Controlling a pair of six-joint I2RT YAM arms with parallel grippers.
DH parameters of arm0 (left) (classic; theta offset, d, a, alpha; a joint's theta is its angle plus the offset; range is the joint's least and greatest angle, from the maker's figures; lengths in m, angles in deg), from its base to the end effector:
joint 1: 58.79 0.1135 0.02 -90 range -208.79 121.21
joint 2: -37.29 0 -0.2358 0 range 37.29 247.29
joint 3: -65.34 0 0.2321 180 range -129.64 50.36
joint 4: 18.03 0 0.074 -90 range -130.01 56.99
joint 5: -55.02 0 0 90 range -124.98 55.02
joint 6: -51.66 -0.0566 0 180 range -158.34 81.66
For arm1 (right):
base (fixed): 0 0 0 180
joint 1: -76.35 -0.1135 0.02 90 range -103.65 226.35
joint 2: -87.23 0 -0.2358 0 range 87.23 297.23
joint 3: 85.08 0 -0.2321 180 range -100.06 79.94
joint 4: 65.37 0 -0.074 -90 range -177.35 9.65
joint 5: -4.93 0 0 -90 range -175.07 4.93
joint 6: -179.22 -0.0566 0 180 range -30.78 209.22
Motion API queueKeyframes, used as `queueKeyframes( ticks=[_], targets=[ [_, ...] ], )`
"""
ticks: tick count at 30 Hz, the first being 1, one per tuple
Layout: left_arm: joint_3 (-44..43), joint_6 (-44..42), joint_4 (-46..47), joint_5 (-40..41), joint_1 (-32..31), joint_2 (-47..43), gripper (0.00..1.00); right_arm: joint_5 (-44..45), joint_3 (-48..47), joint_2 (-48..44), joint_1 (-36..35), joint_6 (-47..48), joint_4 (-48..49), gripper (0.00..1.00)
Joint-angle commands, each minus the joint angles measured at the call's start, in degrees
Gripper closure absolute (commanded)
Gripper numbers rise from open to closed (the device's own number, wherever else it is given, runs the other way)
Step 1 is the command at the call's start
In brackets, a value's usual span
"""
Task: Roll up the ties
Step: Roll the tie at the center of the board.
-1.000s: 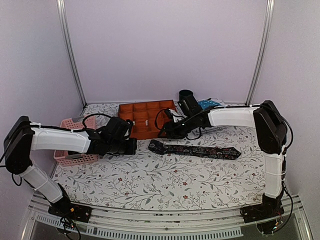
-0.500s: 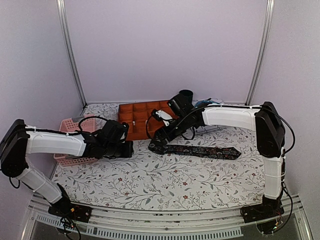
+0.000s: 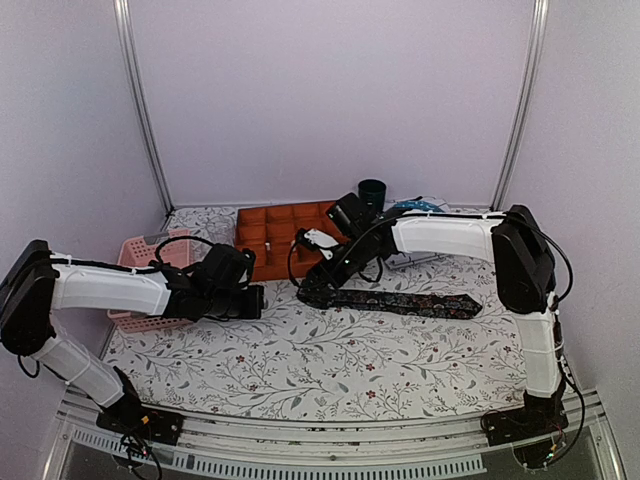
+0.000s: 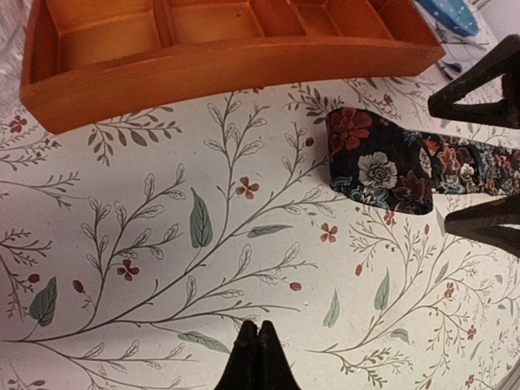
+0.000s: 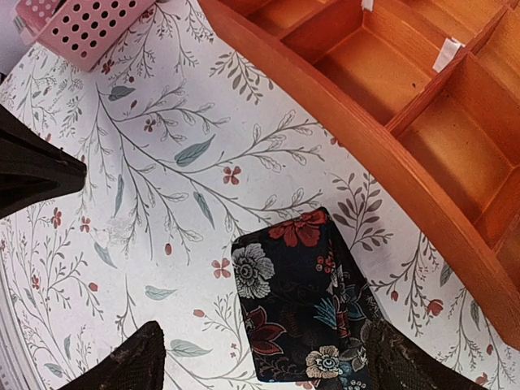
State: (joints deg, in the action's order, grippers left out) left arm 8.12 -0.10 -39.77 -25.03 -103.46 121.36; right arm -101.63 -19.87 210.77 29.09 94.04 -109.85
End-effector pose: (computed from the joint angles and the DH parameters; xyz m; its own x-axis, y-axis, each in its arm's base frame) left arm 0.2121 -0.1959 0.1459 -0.7972 -0.0692 -0.5997 0.1499 0.9396 -0.3076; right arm 0.2979 0.3462 0.1720 -0.4728 -0.6304 -0.6157 -0.8625 0.4739 0.1772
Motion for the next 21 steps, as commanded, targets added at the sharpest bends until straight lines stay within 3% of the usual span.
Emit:
queueKeyframes(
  ticks=[1, 21],
  targets=[
    [0.6, 0.4, 0.4, 0.2, 0.8, -0.3, 1.0, 1.2, 0.0, 5.3, -0.4, 0.1, 0.4, 0.16],
    [1.4, 0.7, 2.4, -1.3, 0.9, 1.3, 1.0, 2.0, -2.9, 11.9, -0.4, 5.0, 0.1, 0.18]
  ],
)
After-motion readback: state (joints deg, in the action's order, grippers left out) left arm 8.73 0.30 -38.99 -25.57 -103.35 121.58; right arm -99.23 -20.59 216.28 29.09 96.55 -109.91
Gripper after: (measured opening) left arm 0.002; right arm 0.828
